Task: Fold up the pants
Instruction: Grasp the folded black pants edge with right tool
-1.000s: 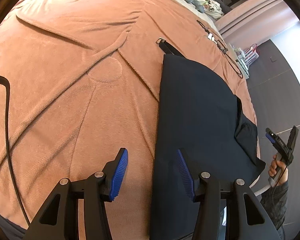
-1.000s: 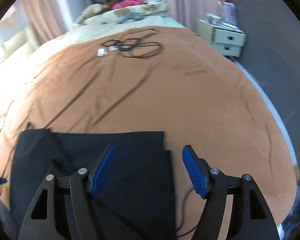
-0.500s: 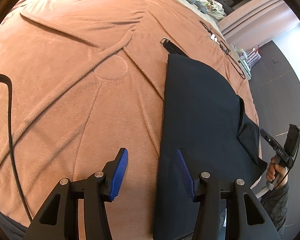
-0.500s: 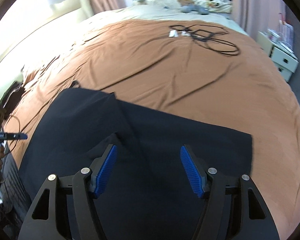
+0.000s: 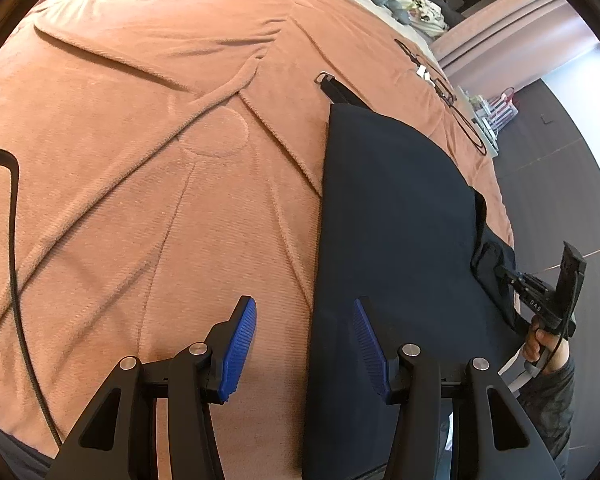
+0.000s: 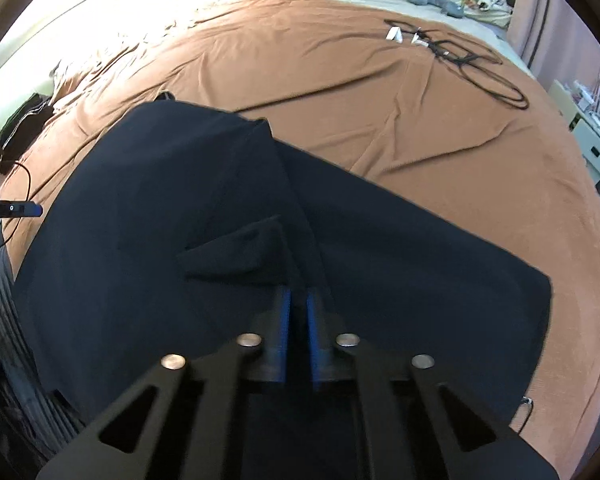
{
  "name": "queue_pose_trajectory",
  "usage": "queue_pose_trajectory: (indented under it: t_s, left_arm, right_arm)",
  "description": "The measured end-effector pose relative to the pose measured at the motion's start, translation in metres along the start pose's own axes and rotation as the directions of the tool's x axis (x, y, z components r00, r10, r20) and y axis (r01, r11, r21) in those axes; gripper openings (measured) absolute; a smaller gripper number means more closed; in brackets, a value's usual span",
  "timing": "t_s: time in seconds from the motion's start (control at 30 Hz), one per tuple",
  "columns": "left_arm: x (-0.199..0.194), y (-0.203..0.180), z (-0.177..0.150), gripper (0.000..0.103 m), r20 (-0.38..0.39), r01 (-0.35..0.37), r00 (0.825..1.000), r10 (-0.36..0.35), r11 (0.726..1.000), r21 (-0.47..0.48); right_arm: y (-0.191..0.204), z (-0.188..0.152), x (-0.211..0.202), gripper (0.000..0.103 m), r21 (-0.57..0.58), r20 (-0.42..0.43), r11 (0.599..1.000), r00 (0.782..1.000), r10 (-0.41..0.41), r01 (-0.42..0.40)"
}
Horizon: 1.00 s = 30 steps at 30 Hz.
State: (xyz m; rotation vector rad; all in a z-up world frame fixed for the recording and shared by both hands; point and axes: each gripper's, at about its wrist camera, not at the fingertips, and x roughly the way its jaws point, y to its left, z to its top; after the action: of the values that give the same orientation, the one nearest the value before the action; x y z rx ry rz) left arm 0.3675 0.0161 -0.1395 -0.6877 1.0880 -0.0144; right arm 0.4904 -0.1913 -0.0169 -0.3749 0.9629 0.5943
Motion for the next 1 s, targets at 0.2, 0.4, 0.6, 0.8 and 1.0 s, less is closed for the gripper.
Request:
queue_pose_trajectory:
  t_s: [0.2,0.4,0.6,0.8,1.0]
  left_arm:
    - [-0.002,-0.002,-0.001,0.053,0.002,0.009,1.000,-0.009,1.000,0.002]
    - [-0.001,-0.004,-0.001,0.053,0.002,0.007,1.000,-0.007,1.000,0.003]
    - [0.004,-0.013,0.000,0.053,-0.007,0.002,1.000,-0.002,1.000,0.023]
    - [0.009,-0.019,0.000,0.053,-0.019,0.004,1.000,-0.004,0.999,0.039]
    - [0.013,-0.025,0.001,0.053,-0.022,-0.002,1.000,0.003,0.998,0.056]
  right_arm:
    - [-0.027,0.004,-0.036,0.001,0.129,0.124,0.991,0.991,-0.050,0.034]
    - [-0.054,-0.008,-0.053,0.001,0.271,0.157,0.958,0.978,-0.135,0.089]
    - [-0.064,-0.019,-0.058,0.001,0.396,0.119,0.908,0.973,-0.198,0.136]
    - [-0.071,-0.017,-0.057,0.000,0.450,0.072,0.873,0.966,-0.248,0.190]
    - [-0.076,-0.003,-0.048,0.000,0.457,0.004,0.849,0.954,-0.300,0.266]
